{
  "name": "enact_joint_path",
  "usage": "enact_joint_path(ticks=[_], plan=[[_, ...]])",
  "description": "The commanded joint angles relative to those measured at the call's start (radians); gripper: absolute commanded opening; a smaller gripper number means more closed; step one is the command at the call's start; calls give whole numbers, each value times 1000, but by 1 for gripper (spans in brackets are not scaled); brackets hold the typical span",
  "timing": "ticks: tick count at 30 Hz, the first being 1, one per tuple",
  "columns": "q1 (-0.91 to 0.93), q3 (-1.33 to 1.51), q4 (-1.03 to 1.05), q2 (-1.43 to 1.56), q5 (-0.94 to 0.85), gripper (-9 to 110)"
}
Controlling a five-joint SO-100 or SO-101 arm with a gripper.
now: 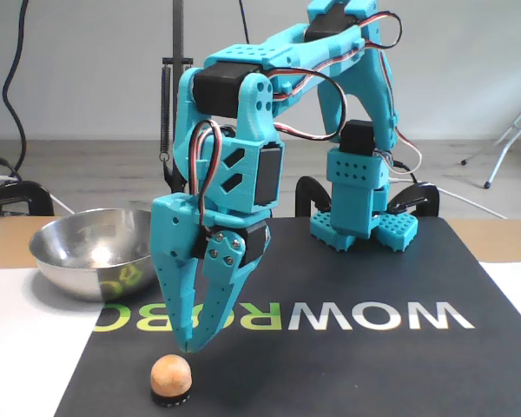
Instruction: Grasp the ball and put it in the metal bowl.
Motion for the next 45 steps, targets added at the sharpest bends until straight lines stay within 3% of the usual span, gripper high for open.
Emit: enact_joint_path(ticks=[1,45], plan=[[-6,-43,-9,6,-15,1],[23,-46,-71,5,-14,1]])
